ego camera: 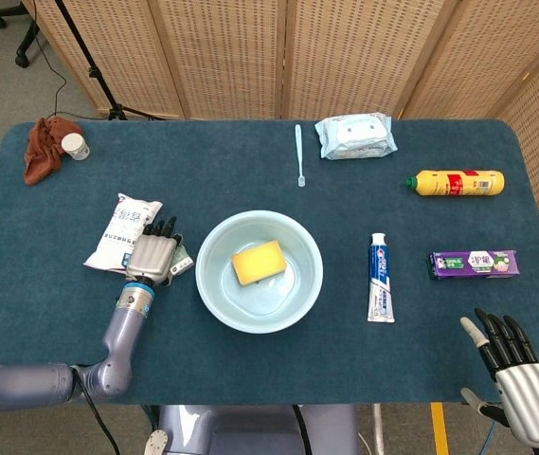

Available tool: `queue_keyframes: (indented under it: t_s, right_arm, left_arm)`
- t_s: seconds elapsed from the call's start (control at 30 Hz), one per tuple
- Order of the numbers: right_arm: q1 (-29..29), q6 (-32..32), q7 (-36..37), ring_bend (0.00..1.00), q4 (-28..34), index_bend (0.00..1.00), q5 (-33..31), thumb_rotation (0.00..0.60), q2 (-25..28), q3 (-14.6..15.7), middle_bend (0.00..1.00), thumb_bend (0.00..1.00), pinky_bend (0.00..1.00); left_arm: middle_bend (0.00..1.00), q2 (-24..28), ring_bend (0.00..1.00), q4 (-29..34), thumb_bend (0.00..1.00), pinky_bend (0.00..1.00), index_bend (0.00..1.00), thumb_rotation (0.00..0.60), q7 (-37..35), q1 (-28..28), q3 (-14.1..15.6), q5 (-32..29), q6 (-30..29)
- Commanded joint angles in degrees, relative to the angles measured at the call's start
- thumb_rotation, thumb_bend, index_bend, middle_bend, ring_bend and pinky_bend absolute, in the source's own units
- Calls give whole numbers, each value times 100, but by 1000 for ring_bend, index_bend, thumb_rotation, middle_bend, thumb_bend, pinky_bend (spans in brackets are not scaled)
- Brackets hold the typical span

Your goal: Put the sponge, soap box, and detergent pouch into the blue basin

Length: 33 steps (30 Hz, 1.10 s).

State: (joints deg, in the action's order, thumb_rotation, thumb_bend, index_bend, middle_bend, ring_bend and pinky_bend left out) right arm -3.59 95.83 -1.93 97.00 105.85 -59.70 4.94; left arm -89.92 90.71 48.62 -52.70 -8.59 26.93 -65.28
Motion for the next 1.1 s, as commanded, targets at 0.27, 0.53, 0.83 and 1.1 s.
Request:
queue_keyframes:
  t_s: [0.27, 0.53, 0.83, 1.1]
  right_arm:
    - [3, -7, 3, 0, -2, 60, 3, 600, -5, 1, 0, 105, 0]
    - [-6, 13, 0, 0, 0, 60, 25, 600, -2, 7, 0, 105, 0]
    - [-8, 19, 1, 0, -3, 60, 12, 600, -2, -2, 0, 105, 0]
    - [-20, 31, -19, 0, 6, 59, 43, 600, 1, 14, 0, 105, 0]
  left_arm:
    - [267, -163, 248, -188, 369, 265, 605, 600, -82, 100, -4, 383, -337]
    - [358, -203, 331, -236, 403, 323, 711, 600, -344, 253, -69, 944, -611]
    - [364, 191, 336, 175, 405, 325, 722, 600, -239, 347, -287, 1098, -824]
    - [363, 803, 336, 968, 403, 325, 722, 600, -151, 387, -649, 1116, -1070]
